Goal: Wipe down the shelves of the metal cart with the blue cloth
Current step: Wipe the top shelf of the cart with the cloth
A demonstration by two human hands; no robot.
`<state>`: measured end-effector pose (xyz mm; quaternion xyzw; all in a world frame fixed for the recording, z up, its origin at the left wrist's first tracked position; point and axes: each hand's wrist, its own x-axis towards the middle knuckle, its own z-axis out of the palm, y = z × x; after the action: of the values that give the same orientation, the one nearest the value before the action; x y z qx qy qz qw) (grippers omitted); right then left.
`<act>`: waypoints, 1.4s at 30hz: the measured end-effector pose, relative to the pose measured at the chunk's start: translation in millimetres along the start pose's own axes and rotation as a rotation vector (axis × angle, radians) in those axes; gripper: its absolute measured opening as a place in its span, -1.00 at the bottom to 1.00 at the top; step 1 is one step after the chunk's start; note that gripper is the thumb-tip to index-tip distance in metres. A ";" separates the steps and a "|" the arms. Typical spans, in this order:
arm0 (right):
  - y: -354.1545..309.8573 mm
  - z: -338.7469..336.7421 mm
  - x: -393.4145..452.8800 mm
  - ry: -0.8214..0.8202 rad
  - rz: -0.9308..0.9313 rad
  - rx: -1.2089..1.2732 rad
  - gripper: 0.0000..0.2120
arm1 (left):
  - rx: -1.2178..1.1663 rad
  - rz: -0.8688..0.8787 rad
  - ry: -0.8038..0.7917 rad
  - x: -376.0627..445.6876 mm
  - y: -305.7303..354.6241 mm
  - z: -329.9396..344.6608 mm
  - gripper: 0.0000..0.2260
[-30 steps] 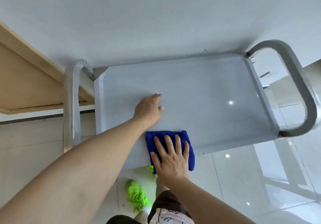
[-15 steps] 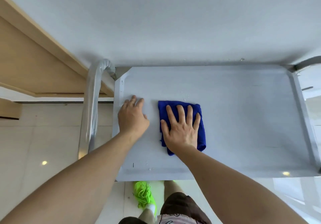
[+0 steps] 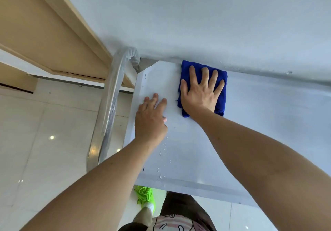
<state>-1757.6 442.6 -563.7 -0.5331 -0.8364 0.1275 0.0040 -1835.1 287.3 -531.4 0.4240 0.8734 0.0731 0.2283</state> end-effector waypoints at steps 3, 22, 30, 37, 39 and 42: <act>-8.2 0.7 9.9 0.011 -0.013 -0.009 -0.43 | 0.009 0.030 -0.006 -0.6 -3.9 0.2 -0.46; -71.7 9.1 -1.2 -0.041 -0.254 -0.064 -0.42 | -0.102 -0.249 0.324 -59.2 -19.5 -3.5 -0.66; -91.5 14.2 -20.2 -0.067 -0.360 -0.053 -0.43 | -0.215 -0.231 0.203 -70.0 -26.8 4.3 -0.48; -83.2 20.1 -64.4 -0.119 -0.404 -0.048 -0.44 | -0.463 -0.305 0.164 -63.8 -29.9 -14.7 -0.49; -77.6 20.8 -83.3 -0.129 -0.407 -0.062 -0.43 | -0.488 -0.308 0.152 -65.3 -28.4 -17.4 -0.46; -66.5 22.4 -117.0 -0.143 -0.412 -0.075 -0.42 | -0.560 -0.288 0.127 -69.2 -25.9 -17.3 -0.44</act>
<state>-1769.5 306.9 -555.7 -0.3402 -0.9300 0.1303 -0.0493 -1824.3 218.6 -501.1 0.2115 0.8828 0.3040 0.2891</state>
